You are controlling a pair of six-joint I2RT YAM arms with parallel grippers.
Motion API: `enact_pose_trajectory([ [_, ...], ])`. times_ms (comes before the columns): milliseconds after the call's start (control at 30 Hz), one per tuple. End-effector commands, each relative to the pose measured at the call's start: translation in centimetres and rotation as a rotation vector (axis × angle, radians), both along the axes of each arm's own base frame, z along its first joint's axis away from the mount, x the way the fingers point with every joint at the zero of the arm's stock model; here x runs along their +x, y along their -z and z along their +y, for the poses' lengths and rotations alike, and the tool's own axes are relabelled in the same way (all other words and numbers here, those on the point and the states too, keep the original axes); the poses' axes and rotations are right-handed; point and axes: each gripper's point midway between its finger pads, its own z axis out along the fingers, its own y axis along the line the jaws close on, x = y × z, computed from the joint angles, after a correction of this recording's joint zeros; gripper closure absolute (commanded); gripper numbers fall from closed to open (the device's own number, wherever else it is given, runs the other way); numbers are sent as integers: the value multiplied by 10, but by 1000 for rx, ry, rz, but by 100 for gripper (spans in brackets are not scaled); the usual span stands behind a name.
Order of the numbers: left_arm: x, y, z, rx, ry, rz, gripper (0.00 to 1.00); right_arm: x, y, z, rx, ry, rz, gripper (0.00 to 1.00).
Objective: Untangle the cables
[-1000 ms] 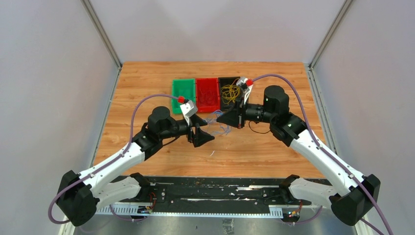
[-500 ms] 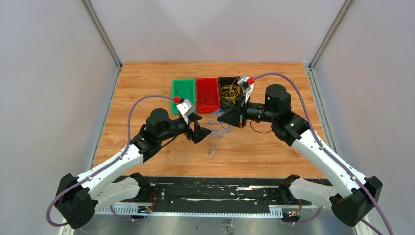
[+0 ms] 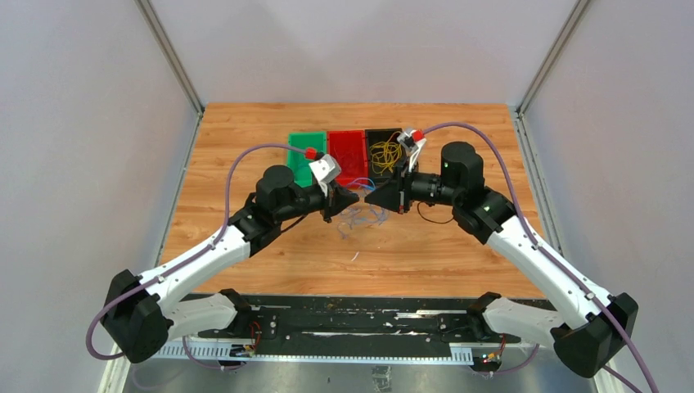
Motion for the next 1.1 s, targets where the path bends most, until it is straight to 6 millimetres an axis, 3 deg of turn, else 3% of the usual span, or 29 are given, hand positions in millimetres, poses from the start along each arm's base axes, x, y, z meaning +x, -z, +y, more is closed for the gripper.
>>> enact_pose_trajectory([
  [0,26,1,27,9,-240,-11,100,18,47,-33,-186,187,9,97],
  [67,34,6,50,30,-378,7,100,36,78,-66,-337,367,2,92],
  [233,35,25,90,132,-560,76,100,48,150,-133,-650,624,50,89],
  [400,33,39,108,186,-645,127,100,48,189,-163,-800,723,109,89],
  [467,32,40,113,199,-667,136,100,48,198,-173,-850,763,126,88],
  [600,30,40,119,213,-689,150,100,48,212,-184,-920,785,137,97],
  [733,30,44,121,225,-706,166,100,47,219,-189,-945,793,155,95],
  [800,32,40,122,224,-719,172,100,47,220,-191,-945,802,162,99],
  [1067,50,-21,106,102,-725,118,100,49,219,-190,-924,795,147,99],
])
